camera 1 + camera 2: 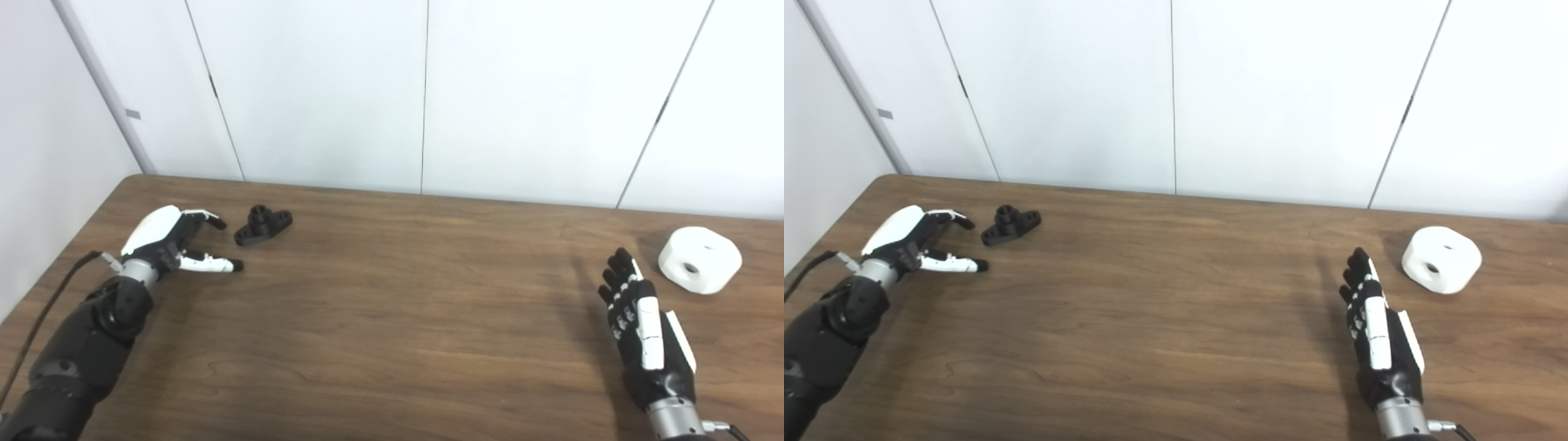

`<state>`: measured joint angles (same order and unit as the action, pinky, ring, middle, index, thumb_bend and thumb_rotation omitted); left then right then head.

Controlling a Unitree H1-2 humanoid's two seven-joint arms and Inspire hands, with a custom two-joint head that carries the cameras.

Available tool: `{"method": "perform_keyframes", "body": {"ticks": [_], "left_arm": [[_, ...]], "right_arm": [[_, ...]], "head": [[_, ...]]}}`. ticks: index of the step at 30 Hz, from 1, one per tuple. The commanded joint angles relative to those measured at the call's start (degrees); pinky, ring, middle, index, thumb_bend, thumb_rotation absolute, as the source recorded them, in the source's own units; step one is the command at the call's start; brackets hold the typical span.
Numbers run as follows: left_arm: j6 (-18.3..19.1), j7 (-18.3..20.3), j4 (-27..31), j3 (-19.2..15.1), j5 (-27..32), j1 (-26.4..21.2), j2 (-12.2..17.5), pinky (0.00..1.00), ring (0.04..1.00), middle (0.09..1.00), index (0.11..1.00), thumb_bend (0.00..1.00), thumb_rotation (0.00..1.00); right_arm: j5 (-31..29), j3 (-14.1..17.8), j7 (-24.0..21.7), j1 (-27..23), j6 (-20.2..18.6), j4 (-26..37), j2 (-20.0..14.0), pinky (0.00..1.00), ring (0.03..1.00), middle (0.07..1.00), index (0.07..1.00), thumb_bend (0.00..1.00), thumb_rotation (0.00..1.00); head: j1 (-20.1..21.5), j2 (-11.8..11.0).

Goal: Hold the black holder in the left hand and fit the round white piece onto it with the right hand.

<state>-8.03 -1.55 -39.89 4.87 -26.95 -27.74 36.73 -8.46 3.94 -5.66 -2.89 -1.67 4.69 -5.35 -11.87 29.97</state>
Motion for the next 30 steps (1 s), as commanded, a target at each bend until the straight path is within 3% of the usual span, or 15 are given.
{"method": "perform_keyframes", "body": {"ticks": [1, 30], "left_arm": [[-1.4, -0.8, -0.4, 0.5, 0.0, -2.5, 0.6, 0.98, 0.934, 0.875, 0.724, 0.98, 0.31], [-3.8, -0.6, -4.7, 3.5, 2.0, -6.1, -2.0, 0.97, 0.942, 0.877, 0.726, 0.99, 0.31]], "right_arm": [[-0.3, 0.2, 0.0, -0.9, 1.1, 2.5, -0.2, 1.00, 1.000, 1.000, 1.000, 0.46, 1.00], [0.1, -0.4, 0.2, 0.0, 0.6, 4.4, 1.2, 1.00, 1.000, 1.000, 0.995, 0.47, 1.00]], "head": [[-0.1, 0.0], [0.0, -0.4]]}}
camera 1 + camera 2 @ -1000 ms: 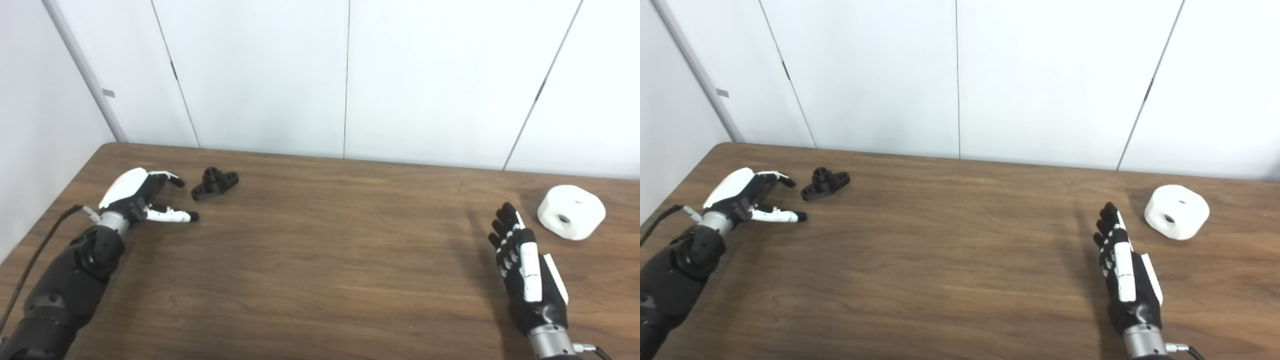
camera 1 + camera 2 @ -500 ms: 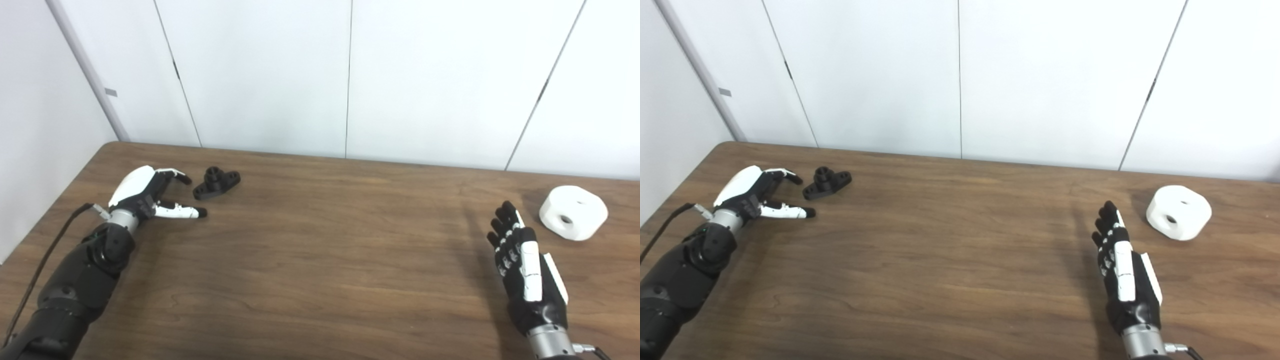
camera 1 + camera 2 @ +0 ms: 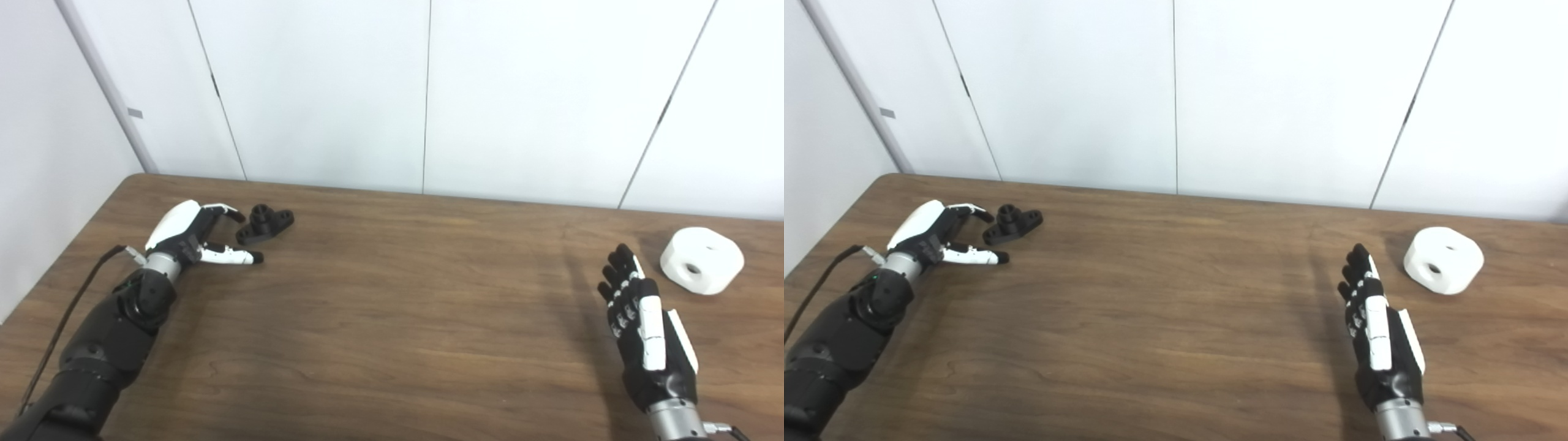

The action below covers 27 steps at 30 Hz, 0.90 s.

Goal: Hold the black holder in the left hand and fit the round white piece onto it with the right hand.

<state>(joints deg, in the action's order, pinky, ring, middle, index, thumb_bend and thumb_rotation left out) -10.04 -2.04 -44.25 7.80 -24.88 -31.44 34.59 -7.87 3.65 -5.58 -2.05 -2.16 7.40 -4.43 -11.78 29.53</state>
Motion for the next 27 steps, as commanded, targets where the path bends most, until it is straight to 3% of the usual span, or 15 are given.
{"method": "perform_keyframes", "body": {"ticks": [1, 18, 19, 20, 22, 27], "left_arm": [[-2.0, -0.2, -0.5, 0.7, -0.1, -2.6, 0.0, 0.97, 0.942, 0.877, 0.725, 0.99, 0.31], [-4.7, -1.4, -4.0, 2.2, 0.0, -4.9, -0.5, 0.96, 0.928, 0.857, 0.698, 0.95, 0.26], [-6.0, -2.3, -4.6, 2.4, -0.3, -5.1, -0.5, 0.95, 0.919, 0.838, 0.625, 0.90, 0.17], [-7.1, -3.4, -5.3, 2.6, -0.7, -5.3, -0.5, 0.94, 0.907, 0.810, 0.557, 0.72, 0.11], [-9.3, -4.5, -6.4, 3.4, -1.6, -5.7, -0.1, 0.94, 0.882, 0.755, 0.502, 0.57, 0.06], [-10.7, -4.4, -5.4, 4.0, -1.9, -5.7, 0.5, 0.94, 0.842, 0.677, 0.484, 0.52, 0.05]], "right_arm": [[-0.5, -0.1, 0.1, -0.8, 1.0, 1.9, 0.3, 1.00, 1.000, 1.000, 0.995, 0.46, 1.00], [-0.8, -0.3, 0.1, -0.5, -0.5, 2.6, 1.3, 1.00, 1.000, 1.000, 0.997, 0.47, 1.00], [-0.8, -0.3, 0.1, -0.5, -0.3, 2.6, 1.3, 1.00, 1.000, 1.000, 0.999, 0.47, 1.00], [-0.7, -0.3, 0.0, -0.5, -0.1, 2.6, 1.3, 1.00, 1.000, 1.000, 1.000, 0.48, 1.00], [-0.7, -0.3, 0.0, -0.5, 0.3, 2.5, 1.2, 1.00, 1.000, 1.000, 1.000, 0.47, 1.00], [-0.2, -0.3, 0.3, -0.4, 0.5, 2.5, 1.4, 1.00, 1.000, 1.000, 0.989, 0.48, 1.00]], "head": [[0.0, 0.0], [0.4, 0.0], [0.4, 0.0], [0.4, 0.0], [0.3, -0.1], [0.2, -0.1]]}}
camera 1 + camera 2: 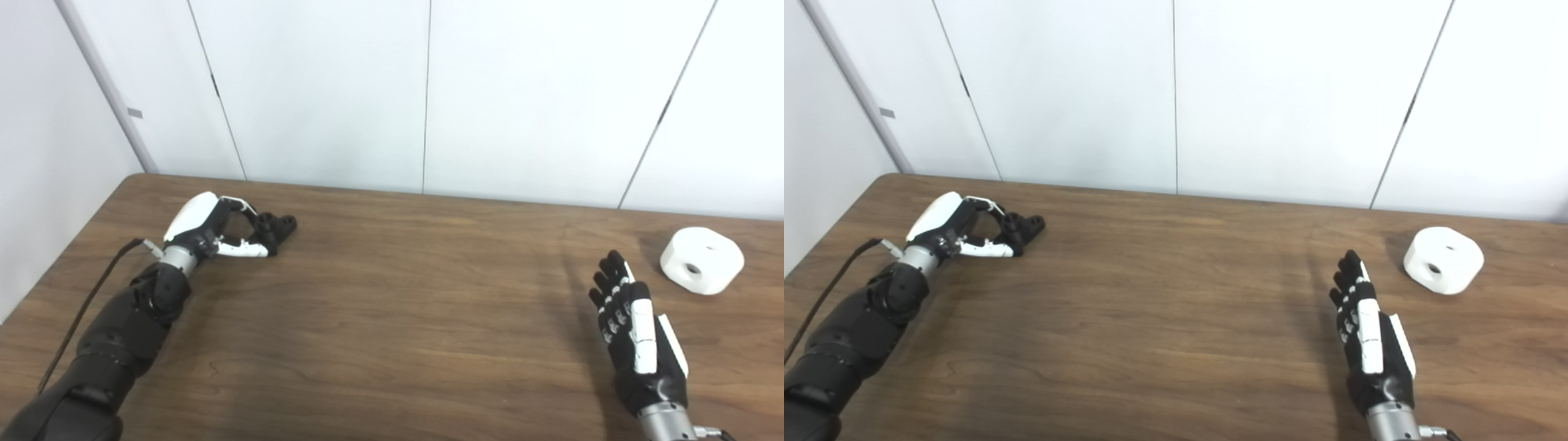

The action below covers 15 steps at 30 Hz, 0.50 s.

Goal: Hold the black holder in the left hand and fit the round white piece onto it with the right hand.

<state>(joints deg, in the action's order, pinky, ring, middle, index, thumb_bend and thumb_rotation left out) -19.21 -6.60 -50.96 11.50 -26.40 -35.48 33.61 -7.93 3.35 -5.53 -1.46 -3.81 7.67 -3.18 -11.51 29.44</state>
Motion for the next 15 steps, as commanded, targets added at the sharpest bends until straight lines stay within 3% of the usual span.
{"method": "perform_keyframes", "body": {"ticks": [1, 15], "left_arm": [[-1.3, 0.3, 2.0, 0.3, -0.4, -1.5, 1.4, 0.93, 0.839, 0.673, 0.484, 0.52, 0.05], [-1.3, 2.7, 7.4, 0.0, 0.0, -0.5, 0.5, 0.93, 0.844, 0.671, 0.484, 0.52, 0.04]], "right_arm": [[-0.2, 0.0, 0.2, -1.0, 2.1, 2.3, 0.2, 1.00, 1.000, 1.000, 0.985, 0.48, 1.00], [-0.2, -0.1, 0.3, -1.3, 2.0, 3.0, 0.4, 1.00, 1.000, 1.000, 0.982, 0.48, 1.00]], "head": [[0.0, 0.0], [-0.1, 0.3]]}}
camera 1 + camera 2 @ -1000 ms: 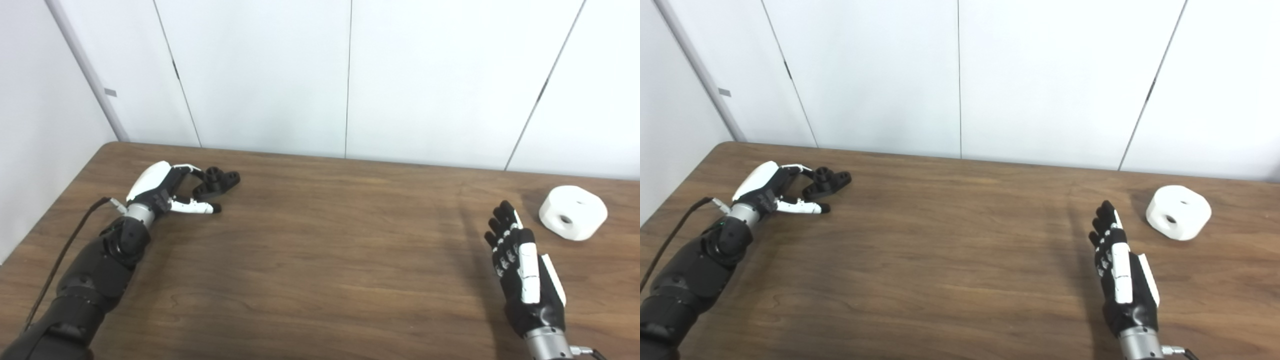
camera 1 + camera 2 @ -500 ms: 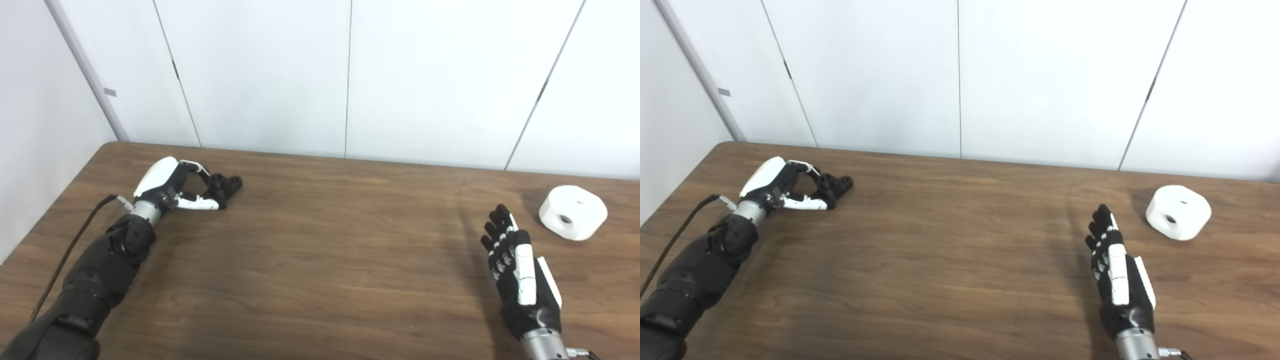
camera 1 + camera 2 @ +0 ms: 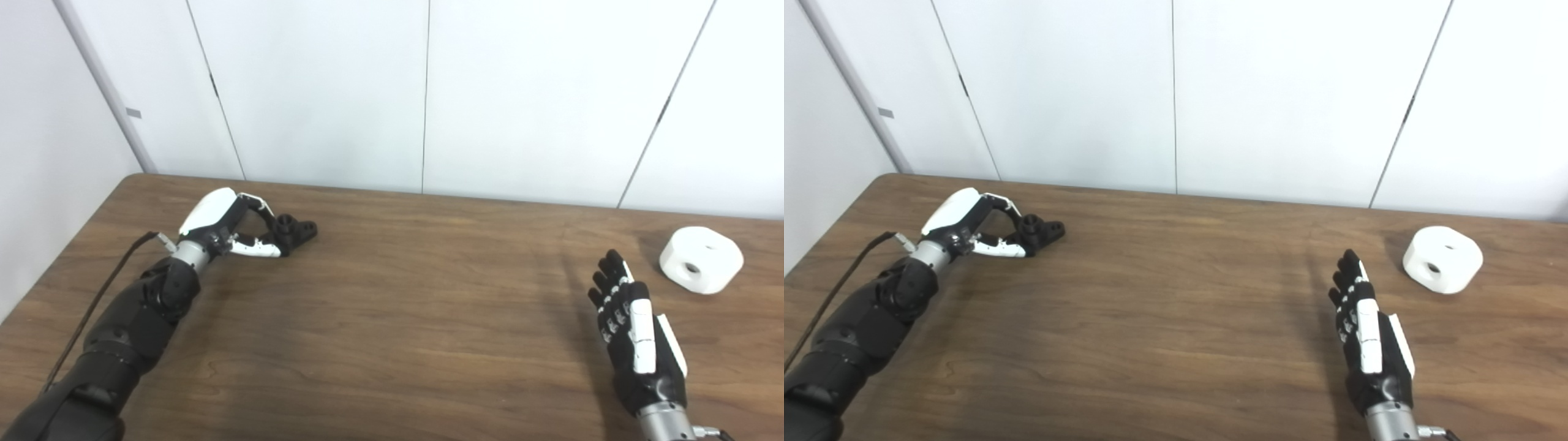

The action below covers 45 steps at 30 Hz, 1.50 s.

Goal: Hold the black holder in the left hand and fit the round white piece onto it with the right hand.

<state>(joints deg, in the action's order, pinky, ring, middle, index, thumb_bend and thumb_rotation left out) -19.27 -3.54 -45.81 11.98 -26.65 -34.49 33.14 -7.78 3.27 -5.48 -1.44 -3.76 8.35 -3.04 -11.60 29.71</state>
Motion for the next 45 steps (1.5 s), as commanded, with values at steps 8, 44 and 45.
{"method": "perform_keyframes", "body": {"ticks": [8, 44, 45], "left_arm": [[0.6, 2.7, 8.0, -0.5, 0.4, 0.6, -0.2, 0.95, 0.881, 0.708, 0.484, 0.52, 0.05], [-1.0, 6.9, 33.4, 4.1, -3.7, 12.8, -11.9, 1.00, 0.901, 0.685, 0.481, 0.52, 0.05], [-1.5, 6.9, 33.5, 4.3, -3.8, 12.9, -12.1, 1.00, 0.899, 0.683, 0.481, 0.52, 0.05]], "right_arm": [[0.0, 0.0, 0.3, -1.4, 1.5, 2.9, -0.1, 1.00, 1.000, 1.000, 0.981, 0.49, 1.00], [2.1, -2.0, 2.5, -1.6, -2.2, 7.4, 1.4, 1.00, 1.000, 0.997, 0.982, 0.52, 1.00], [2.1, -2.1, 2.5, -1.6, -2.2, 7.3, 1.5, 1.00, 1.000, 0.998, 0.981, 0.52, 1.00]], "head": [[0.1, 0.1], [7.8, 1.6], [8.0, 1.6]]}}
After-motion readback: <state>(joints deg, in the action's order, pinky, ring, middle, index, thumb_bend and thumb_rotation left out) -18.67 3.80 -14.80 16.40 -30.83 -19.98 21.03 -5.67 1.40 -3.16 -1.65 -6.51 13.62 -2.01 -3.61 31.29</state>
